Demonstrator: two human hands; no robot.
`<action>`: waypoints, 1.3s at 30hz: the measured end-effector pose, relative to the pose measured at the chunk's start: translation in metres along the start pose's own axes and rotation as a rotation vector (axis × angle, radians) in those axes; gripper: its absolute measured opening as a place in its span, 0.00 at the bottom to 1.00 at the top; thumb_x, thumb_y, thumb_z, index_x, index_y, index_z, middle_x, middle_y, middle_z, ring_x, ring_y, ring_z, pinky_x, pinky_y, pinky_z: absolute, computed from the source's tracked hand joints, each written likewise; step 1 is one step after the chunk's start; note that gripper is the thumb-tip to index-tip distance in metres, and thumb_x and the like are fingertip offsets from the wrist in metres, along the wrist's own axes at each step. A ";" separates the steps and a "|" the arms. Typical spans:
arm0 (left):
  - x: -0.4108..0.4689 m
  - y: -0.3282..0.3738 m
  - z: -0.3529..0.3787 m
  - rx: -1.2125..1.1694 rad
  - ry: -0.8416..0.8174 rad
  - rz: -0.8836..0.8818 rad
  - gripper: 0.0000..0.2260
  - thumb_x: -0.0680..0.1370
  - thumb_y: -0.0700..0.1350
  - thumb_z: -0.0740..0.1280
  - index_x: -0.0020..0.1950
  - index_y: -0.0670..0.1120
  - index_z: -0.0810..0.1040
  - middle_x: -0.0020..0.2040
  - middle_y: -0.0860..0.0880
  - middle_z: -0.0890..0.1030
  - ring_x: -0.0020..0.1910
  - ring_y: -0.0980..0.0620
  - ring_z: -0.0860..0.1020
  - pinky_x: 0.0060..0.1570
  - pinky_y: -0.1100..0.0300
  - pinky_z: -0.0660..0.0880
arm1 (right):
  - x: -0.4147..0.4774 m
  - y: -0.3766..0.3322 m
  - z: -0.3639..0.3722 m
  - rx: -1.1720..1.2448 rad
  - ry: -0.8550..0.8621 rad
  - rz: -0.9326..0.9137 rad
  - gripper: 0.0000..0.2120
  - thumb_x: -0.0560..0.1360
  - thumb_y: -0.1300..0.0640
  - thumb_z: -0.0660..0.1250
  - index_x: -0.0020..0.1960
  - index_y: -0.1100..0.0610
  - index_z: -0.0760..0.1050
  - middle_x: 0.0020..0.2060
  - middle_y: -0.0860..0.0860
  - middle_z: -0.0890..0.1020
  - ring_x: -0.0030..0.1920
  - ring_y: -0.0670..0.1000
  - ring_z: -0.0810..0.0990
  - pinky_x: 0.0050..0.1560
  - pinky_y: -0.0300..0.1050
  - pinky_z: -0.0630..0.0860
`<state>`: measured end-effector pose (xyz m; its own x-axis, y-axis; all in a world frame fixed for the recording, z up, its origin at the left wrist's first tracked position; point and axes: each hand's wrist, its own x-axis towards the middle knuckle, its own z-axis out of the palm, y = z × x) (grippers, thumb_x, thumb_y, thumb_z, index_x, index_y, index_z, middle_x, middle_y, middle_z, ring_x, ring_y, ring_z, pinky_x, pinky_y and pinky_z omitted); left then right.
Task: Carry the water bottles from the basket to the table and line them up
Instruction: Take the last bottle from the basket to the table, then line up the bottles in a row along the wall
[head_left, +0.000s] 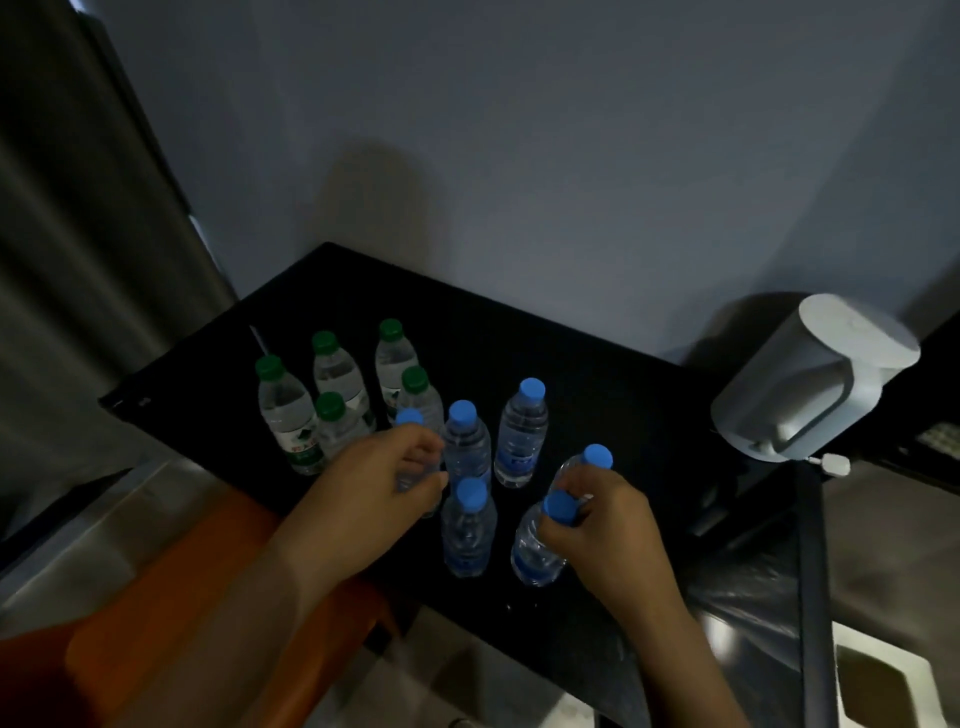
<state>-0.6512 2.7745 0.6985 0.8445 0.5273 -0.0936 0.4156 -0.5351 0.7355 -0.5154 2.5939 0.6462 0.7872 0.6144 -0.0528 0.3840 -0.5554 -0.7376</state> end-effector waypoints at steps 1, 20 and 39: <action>0.005 -0.002 -0.001 0.000 -0.009 0.001 0.11 0.77 0.47 0.67 0.58 0.51 0.76 0.55 0.55 0.78 0.54 0.61 0.76 0.55 0.63 0.75 | 0.001 0.002 0.003 -0.010 0.001 0.006 0.10 0.67 0.58 0.74 0.44 0.49 0.74 0.40 0.45 0.77 0.37 0.43 0.79 0.33 0.35 0.74; 0.077 -0.025 -0.011 -0.016 -0.310 0.276 0.09 0.76 0.46 0.67 0.56 0.52 0.76 0.53 0.58 0.78 0.54 0.63 0.75 0.56 0.61 0.74 | -0.002 0.001 0.048 -0.114 0.248 0.260 0.16 0.68 0.57 0.74 0.54 0.51 0.75 0.50 0.47 0.76 0.44 0.44 0.77 0.42 0.36 0.77; 0.108 -0.014 0.022 0.016 -0.468 0.385 0.10 0.75 0.45 0.69 0.56 0.51 0.77 0.53 0.56 0.79 0.52 0.62 0.76 0.48 0.73 0.70 | -0.003 0.025 0.072 -0.138 0.350 0.342 0.15 0.69 0.54 0.72 0.55 0.51 0.75 0.48 0.46 0.76 0.43 0.43 0.75 0.43 0.35 0.75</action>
<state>-0.5581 2.8248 0.6638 0.9926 -0.0504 -0.1106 0.0527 -0.6415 0.7653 -0.5434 2.6185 0.5797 0.9845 0.1730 -0.0293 0.1178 -0.7752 -0.6206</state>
